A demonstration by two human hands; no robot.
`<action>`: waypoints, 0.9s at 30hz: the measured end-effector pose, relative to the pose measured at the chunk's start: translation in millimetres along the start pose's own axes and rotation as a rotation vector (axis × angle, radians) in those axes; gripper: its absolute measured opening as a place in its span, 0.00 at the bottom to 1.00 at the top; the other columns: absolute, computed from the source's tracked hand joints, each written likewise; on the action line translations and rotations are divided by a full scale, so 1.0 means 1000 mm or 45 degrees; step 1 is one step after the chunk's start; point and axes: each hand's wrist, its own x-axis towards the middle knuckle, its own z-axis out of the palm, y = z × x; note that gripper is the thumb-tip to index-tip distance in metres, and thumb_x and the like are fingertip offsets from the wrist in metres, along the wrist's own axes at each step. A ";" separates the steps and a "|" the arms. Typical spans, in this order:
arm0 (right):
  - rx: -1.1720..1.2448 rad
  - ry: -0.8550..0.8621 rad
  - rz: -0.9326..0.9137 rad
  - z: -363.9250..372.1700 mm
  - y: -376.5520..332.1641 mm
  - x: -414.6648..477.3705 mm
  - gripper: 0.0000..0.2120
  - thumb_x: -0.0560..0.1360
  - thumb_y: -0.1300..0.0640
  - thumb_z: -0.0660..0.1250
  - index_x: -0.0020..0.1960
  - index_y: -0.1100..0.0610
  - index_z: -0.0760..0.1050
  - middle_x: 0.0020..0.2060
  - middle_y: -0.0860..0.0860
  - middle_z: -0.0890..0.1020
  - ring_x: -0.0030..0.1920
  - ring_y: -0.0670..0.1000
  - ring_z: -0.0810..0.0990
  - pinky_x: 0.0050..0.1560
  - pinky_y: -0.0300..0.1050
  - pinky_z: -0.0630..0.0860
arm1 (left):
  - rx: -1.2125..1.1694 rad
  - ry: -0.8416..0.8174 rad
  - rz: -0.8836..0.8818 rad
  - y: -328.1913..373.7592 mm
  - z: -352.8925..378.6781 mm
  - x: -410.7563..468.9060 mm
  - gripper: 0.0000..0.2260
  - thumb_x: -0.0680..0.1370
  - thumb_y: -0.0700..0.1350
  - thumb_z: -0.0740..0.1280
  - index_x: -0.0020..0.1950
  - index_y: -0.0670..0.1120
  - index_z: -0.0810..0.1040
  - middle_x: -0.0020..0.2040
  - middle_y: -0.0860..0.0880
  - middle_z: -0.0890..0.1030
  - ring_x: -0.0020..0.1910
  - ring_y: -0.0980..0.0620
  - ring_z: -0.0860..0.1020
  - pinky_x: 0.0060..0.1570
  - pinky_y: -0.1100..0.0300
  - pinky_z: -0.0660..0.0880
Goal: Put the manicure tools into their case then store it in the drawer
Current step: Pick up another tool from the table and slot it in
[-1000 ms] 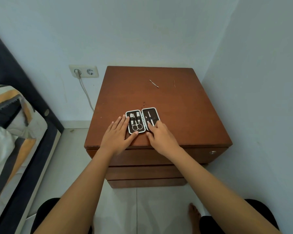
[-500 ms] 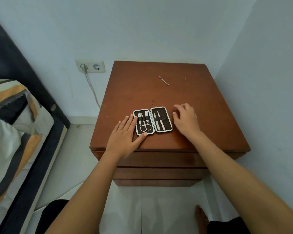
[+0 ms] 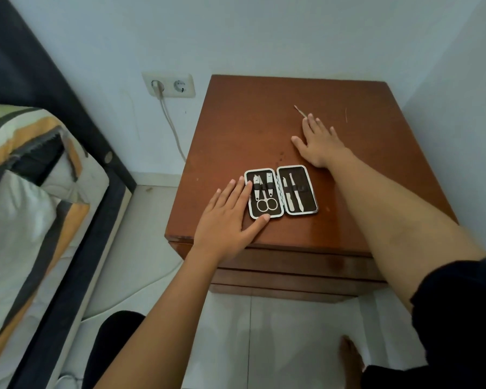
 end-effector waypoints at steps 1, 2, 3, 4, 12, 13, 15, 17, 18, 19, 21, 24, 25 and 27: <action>-0.001 -0.014 -0.007 0.000 0.000 0.001 0.32 0.79 0.41 0.43 0.76 0.58 0.42 0.77 0.54 0.44 0.77 0.53 0.43 0.75 0.56 0.43 | 0.004 -0.001 -0.001 0.000 0.000 0.000 0.35 0.74 0.68 0.43 0.77 0.52 0.46 0.78 0.53 0.48 0.76 0.57 0.44 0.74 0.58 0.40; 0.008 -0.012 -0.008 0.000 0.000 0.000 0.32 0.79 0.41 0.43 0.76 0.58 0.43 0.77 0.54 0.45 0.77 0.53 0.44 0.75 0.56 0.43 | 0.005 -0.003 -0.002 0.000 0.000 0.000 0.35 0.74 0.68 0.42 0.77 0.52 0.46 0.78 0.53 0.48 0.76 0.57 0.44 0.74 0.58 0.40; 0.021 0.000 -0.007 0.001 0.000 -0.002 0.31 0.79 0.41 0.44 0.76 0.58 0.43 0.77 0.54 0.46 0.77 0.53 0.44 0.75 0.55 0.43 | 0.006 -0.006 -0.002 0.000 0.000 0.000 0.35 0.74 0.68 0.42 0.77 0.51 0.46 0.78 0.53 0.48 0.76 0.57 0.44 0.73 0.58 0.39; 0.035 0.018 -0.006 0.002 0.000 -0.006 0.31 0.79 0.42 0.44 0.76 0.59 0.44 0.77 0.55 0.47 0.77 0.53 0.45 0.75 0.55 0.43 | 0.008 -0.010 -0.001 0.000 0.000 0.000 0.36 0.73 0.68 0.42 0.77 0.51 0.46 0.78 0.53 0.48 0.76 0.57 0.44 0.73 0.58 0.39; 0.050 0.095 0.029 0.021 0.012 -0.079 0.30 0.80 0.42 0.43 0.76 0.56 0.44 0.77 0.51 0.46 0.77 0.49 0.45 0.75 0.51 0.42 | 0.009 -0.073 -0.008 0.000 -0.004 -0.001 0.37 0.72 0.69 0.40 0.77 0.51 0.45 0.78 0.52 0.47 0.76 0.57 0.43 0.74 0.57 0.40; 0.051 0.101 0.031 0.023 0.013 -0.091 0.29 0.80 0.43 0.43 0.76 0.56 0.44 0.77 0.51 0.46 0.77 0.49 0.45 0.76 0.51 0.43 | 0.013 -0.079 -0.008 0.000 -0.004 -0.001 0.38 0.72 0.69 0.39 0.77 0.51 0.45 0.78 0.52 0.47 0.76 0.57 0.43 0.74 0.57 0.40; 0.077 0.122 0.036 0.027 0.014 -0.113 0.29 0.80 0.43 0.44 0.76 0.56 0.45 0.77 0.51 0.47 0.76 0.48 0.45 0.75 0.50 0.43 | 0.008 -0.090 -0.011 0.000 -0.005 -0.001 0.38 0.72 0.70 0.39 0.77 0.51 0.45 0.78 0.52 0.47 0.76 0.57 0.43 0.74 0.57 0.40; 0.126 0.158 0.040 0.031 0.014 -0.135 0.28 0.80 0.45 0.45 0.76 0.56 0.46 0.77 0.50 0.49 0.76 0.48 0.47 0.75 0.49 0.43 | -0.003 -0.098 -0.017 0.001 -0.006 -0.002 0.38 0.71 0.70 0.39 0.77 0.51 0.46 0.78 0.52 0.48 0.76 0.57 0.44 0.73 0.57 0.40; 0.152 0.184 0.037 0.033 0.014 -0.145 0.27 0.81 0.46 0.46 0.76 0.56 0.48 0.77 0.50 0.50 0.76 0.48 0.47 0.75 0.48 0.44 | -0.005 -0.100 -0.019 0.001 -0.006 -0.002 0.39 0.71 0.70 0.39 0.77 0.51 0.46 0.78 0.52 0.48 0.76 0.57 0.44 0.73 0.57 0.40; 0.182 0.213 0.030 0.035 0.013 -0.155 0.26 0.81 0.47 0.47 0.76 0.56 0.49 0.77 0.50 0.52 0.76 0.48 0.49 0.75 0.48 0.45 | -0.005 -0.103 -0.020 0.002 -0.007 -0.001 0.39 0.71 0.70 0.39 0.77 0.51 0.46 0.78 0.52 0.48 0.76 0.56 0.44 0.73 0.58 0.40; 0.254 0.269 0.010 0.038 0.013 -0.173 0.25 0.81 0.49 0.49 0.75 0.56 0.52 0.76 0.51 0.56 0.76 0.48 0.52 0.75 0.46 0.47 | 0.003 -0.111 -0.023 0.002 -0.008 -0.001 0.39 0.71 0.70 0.40 0.77 0.51 0.45 0.78 0.52 0.48 0.76 0.56 0.44 0.73 0.58 0.39; 0.407 0.330 -0.014 0.039 0.013 -0.195 0.24 0.81 0.53 0.53 0.75 0.55 0.54 0.75 0.51 0.59 0.75 0.49 0.56 0.74 0.45 0.51 | 0.021 -0.124 -0.026 0.003 -0.008 -0.002 0.38 0.72 0.70 0.40 0.77 0.51 0.45 0.78 0.52 0.47 0.76 0.56 0.44 0.72 0.58 0.39; 0.469 0.350 -0.022 0.039 0.014 -0.200 0.24 0.80 0.54 0.54 0.75 0.56 0.53 0.75 0.51 0.59 0.75 0.50 0.56 0.74 0.45 0.52 | 0.020 -0.126 -0.026 0.003 -0.008 -0.002 0.39 0.71 0.71 0.39 0.77 0.51 0.45 0.78 0.52 0.47 0.76 0.55 0.44 0.72 0.58 0.39; 0.587 0.405 0.005 0.037 0.015 -0.206 0.26 0.80 0.56 0.57 0.75 0.57 0.53 0.75 0.52 0.57 0.75 0.50 0.56 0.72 0.42 0.53 | 0.010 -0.132 -0.027 0.004 -0.009 -0.002 0.40 0.70 0.71 0.38 0.77 0.51 0.45 0.78 0.52 0.47 0.76 0.55 0.44 0.72 0.58 0.39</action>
